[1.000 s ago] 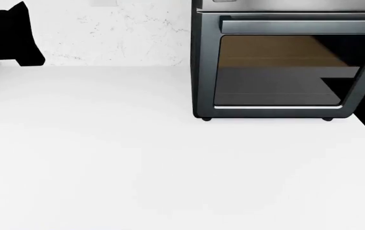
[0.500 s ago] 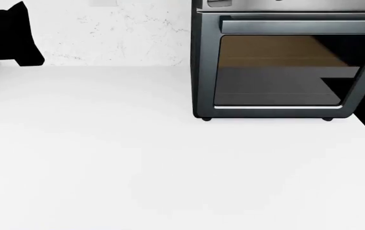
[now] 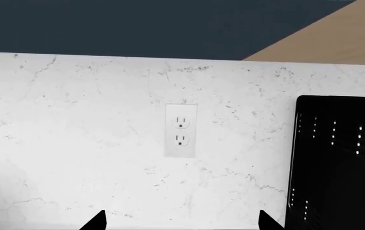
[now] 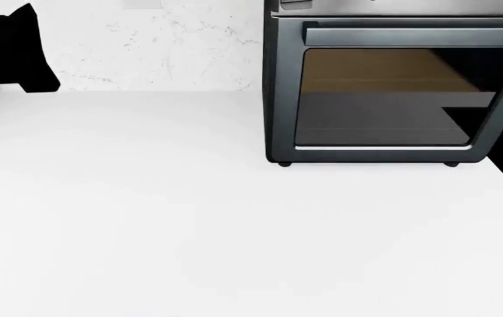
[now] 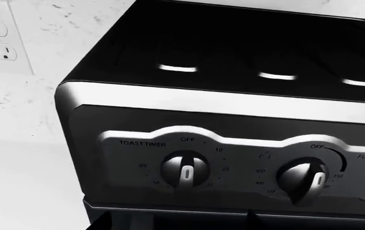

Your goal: Turn on the toaster oven by setting the timer.

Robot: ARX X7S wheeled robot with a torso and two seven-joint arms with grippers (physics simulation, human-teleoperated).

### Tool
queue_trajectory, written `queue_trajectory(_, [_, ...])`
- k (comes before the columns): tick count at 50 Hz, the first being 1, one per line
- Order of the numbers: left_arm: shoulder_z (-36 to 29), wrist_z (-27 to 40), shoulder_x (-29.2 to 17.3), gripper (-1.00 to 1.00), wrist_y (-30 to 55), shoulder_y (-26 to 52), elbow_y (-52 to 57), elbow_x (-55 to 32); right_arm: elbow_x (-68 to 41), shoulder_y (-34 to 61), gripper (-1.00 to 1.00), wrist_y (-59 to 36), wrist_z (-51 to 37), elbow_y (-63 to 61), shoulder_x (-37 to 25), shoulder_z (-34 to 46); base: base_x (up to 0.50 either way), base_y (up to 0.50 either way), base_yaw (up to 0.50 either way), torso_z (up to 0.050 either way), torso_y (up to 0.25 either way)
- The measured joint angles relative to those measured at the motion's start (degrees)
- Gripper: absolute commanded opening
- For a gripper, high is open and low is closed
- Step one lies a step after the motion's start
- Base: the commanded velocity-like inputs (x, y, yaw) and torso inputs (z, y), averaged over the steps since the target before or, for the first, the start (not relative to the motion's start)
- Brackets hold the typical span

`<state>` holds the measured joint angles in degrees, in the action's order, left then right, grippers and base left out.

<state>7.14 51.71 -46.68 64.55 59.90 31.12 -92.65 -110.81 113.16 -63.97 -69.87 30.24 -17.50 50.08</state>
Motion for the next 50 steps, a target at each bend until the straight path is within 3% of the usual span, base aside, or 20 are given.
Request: queue_trajectory(50, [-1.27,-0.26,-0.88,1.00,-1.59,-0.12,-0.16,0.12,5.29,1.08,1.00,1.09,5.18,5.99,2.25,3.32,0.00,0.00,0.00,0.000,0.000])
